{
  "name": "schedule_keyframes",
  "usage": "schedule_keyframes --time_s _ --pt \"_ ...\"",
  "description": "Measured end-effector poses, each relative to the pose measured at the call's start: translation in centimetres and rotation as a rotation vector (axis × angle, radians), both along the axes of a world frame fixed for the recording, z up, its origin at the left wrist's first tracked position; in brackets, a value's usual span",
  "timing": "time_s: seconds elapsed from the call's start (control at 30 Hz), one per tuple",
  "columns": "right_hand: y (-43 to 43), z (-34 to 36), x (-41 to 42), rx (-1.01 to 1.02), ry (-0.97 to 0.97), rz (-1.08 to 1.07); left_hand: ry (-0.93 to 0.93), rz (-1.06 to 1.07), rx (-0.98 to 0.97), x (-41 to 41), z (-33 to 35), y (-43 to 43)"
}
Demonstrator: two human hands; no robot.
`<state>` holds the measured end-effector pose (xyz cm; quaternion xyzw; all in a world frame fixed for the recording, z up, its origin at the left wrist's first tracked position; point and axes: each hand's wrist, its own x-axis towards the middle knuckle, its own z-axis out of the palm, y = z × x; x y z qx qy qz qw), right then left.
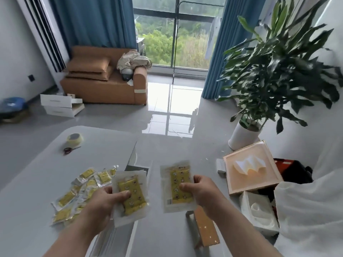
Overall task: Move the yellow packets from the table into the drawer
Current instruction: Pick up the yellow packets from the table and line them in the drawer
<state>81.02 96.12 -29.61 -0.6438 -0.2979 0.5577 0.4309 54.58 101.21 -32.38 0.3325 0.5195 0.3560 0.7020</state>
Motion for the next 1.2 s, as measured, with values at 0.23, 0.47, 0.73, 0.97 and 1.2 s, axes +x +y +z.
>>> schedule_keyframes --time_s 0.23,0.47,0.73,0.97,1.2 --pt "10.1 -1.3 1.5 -0.069 -0.005 0.225 -0.003 0.228 -0.017 0.4 -1.0 3.5" --pt "20.6 -2.0 -2.1 -0.068 -0.076 0.470 -0.076 0.530 -0.083 -2.5 -3.5 8.2" --pt "28.3 -2.3 -6.9 -0.078 -0.148 0.628 -0.099 0.763 -0.100 -4.6 -3.6 10.2" --pt "33.6 -3.5 -11.0 -0.098 -0.170 0.849 -0.080 1.025 -0.118 -5.7 -4.9 9.7" --pt "39.7 -7.6 -14.9 -0.104 -0.210 1.159 -0.033 1.276 -0.176 -3.8 -7.9 11.6"
